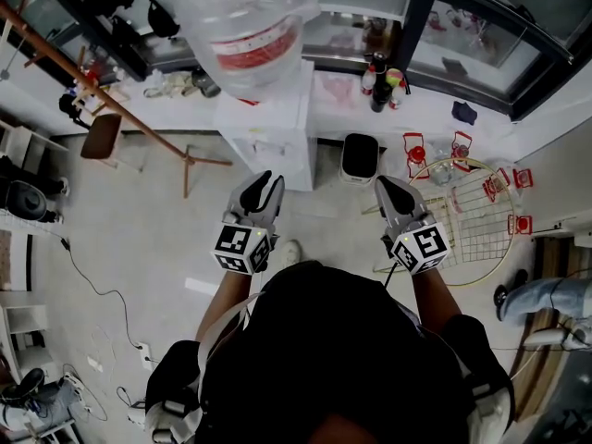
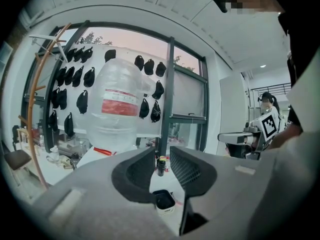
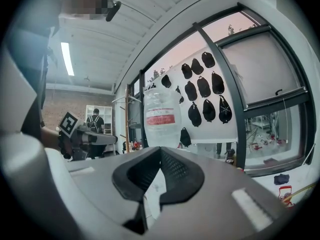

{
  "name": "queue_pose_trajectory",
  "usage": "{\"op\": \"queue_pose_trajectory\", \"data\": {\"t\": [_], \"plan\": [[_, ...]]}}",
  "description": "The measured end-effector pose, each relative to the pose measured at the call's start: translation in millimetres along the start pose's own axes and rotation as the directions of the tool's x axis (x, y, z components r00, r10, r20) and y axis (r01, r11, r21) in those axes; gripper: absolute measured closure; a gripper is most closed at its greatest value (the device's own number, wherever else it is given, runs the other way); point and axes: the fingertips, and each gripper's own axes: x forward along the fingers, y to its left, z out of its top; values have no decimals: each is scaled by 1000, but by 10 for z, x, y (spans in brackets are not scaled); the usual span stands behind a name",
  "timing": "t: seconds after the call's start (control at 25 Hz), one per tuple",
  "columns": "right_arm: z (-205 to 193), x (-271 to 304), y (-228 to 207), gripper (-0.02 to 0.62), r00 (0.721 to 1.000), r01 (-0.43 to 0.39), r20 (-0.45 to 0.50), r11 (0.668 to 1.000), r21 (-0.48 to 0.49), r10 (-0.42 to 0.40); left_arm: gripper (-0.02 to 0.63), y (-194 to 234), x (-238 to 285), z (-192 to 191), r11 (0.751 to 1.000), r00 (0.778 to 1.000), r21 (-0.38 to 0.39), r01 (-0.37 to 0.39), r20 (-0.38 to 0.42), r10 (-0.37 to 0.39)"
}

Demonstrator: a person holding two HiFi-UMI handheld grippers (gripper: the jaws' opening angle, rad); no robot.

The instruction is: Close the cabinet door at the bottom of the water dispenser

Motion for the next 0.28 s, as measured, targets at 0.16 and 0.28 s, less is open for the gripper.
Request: {"op": "queue_pose_trajectory", "data": {"t": [0.16,0.28], "plan": [[-13,11,1,589,1000,-2,-4,1000,-6,2,511,-3,17,-16,1000,1000,5,3,-4,-3],[-19,9,-19,589,1000,1,-6,1000,-4,-1,511,-5,26,-25,1000,1000,5,4,-6,-4]]}}
